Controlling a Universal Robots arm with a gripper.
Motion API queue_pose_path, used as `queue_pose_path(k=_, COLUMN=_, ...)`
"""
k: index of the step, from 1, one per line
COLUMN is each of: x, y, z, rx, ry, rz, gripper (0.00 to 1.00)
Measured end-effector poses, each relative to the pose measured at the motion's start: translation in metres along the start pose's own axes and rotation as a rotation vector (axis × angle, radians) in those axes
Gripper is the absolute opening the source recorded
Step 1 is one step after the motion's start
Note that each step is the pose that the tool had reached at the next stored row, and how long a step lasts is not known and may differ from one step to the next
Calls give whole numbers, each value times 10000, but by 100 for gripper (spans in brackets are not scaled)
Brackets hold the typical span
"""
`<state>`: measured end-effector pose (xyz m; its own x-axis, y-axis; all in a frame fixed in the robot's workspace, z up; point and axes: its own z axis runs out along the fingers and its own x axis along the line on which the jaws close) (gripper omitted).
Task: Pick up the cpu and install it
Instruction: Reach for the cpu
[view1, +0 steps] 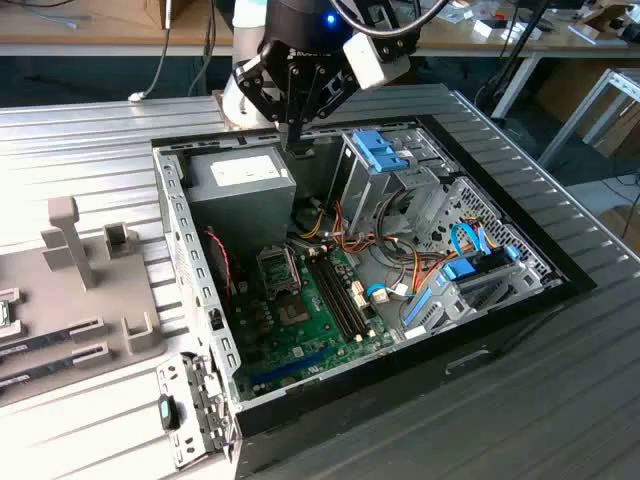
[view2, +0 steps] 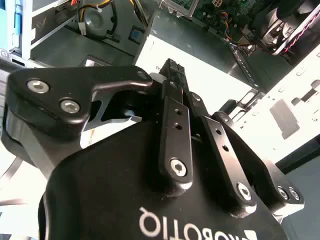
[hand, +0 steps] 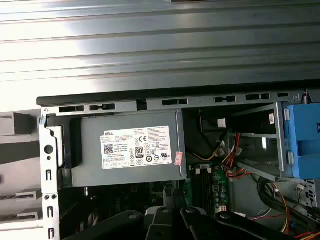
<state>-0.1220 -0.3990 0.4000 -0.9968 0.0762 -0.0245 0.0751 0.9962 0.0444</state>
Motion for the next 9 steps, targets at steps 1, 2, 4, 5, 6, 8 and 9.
queue_pose_path(k=1, x=6, y=1, z=-4, rx=1, ry=1, rz=1, gripper=10)
queue_pose_path(k=2, x=15, y=-1, z=-4, rx=1, ry=1, rz=1, gripper=10)
queue_pose_path(k=4, x=25, y=-2, z=-5, rx=1, ry=0, rz=0, gripper=10)
queue_pose_path(k=5, x=32, y=-2, z=-4, rx=0, ry=0, rz=0, gripper=10)
queue_pose_path(k=6, x=38, y=-3, z=-4, rx=0, ry=0, rz=0, gripper=10)
queue_pose_path(k=8, x=45, y=-3, z=-5, rx=1, ry=0, rz=0, gripper=10)
queue_pose_path(k=9, x=49, y=-3, z=-5, rx=1, ry=0, rz=0, gripper=10)
